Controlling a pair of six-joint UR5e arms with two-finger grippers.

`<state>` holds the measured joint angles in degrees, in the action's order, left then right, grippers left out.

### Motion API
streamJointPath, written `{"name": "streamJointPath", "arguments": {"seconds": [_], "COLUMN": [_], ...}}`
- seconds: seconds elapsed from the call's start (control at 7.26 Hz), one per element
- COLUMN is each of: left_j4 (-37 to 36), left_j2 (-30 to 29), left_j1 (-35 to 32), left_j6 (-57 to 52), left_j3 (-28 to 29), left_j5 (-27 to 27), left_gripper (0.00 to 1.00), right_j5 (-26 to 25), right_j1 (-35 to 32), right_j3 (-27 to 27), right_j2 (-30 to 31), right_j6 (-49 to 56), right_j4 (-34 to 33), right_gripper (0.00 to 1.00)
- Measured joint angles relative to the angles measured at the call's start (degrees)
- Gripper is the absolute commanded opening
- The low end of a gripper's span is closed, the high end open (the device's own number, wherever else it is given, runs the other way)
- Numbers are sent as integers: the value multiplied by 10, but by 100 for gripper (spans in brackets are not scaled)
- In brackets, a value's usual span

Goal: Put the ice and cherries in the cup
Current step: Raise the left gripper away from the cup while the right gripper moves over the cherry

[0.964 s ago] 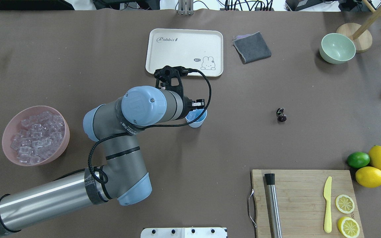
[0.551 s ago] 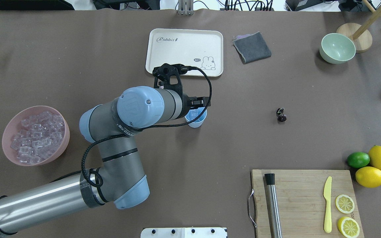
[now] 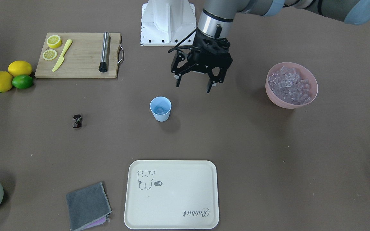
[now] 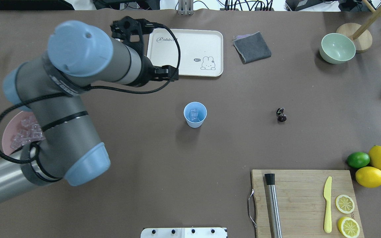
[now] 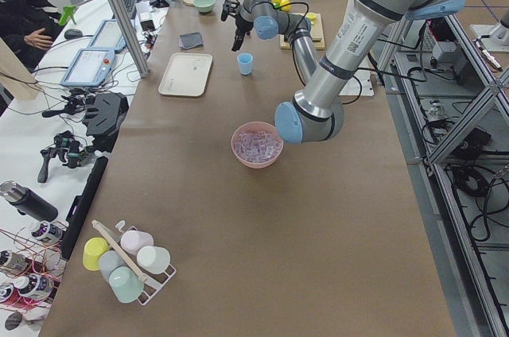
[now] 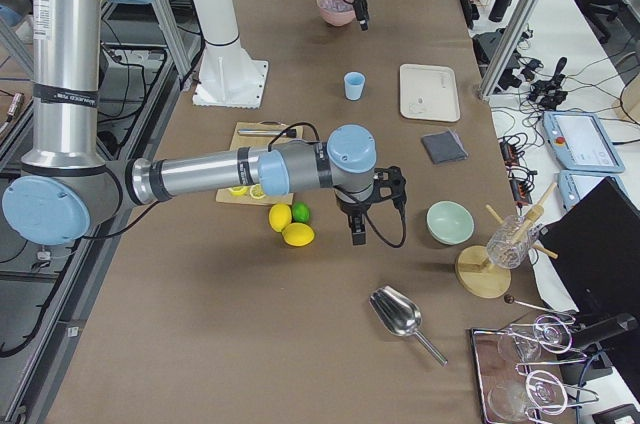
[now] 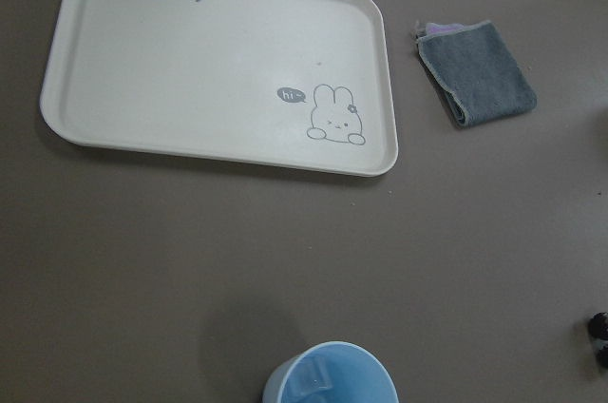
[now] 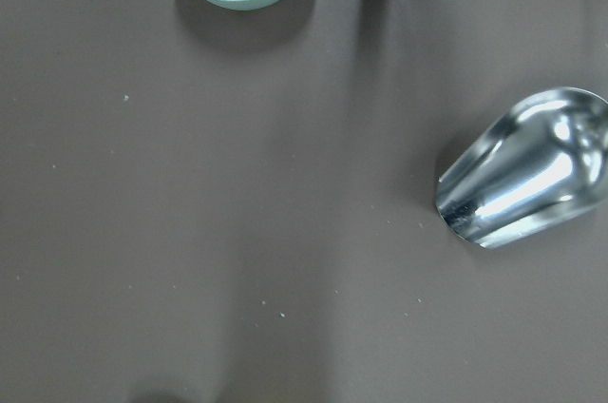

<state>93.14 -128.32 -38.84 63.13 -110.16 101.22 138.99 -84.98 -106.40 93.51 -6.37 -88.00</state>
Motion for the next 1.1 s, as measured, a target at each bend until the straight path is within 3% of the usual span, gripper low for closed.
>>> {"name": "streamJointPath", "arguments": {"seconds": [0.28,0.69,1.1], "left_j4": [-26,-30,-30], "left_j2": [63,85,92], "left_j1": [-69,-104,-106], "left_j6": [-66,-89,-90], "left_j3": [-62,-87,-97], "left_j5": [39,53,54], "left_gripper": [97,97,98], "right_j5": [-37,-63,-177], "right_j1": [97,202,316], "right_j3": [6,15,14], "right_j2": [-71,-145,-192], "right_j6": [-48,-65,-167], "right_j4": [1,2,2], "right_gripper": [100,100,100]}}
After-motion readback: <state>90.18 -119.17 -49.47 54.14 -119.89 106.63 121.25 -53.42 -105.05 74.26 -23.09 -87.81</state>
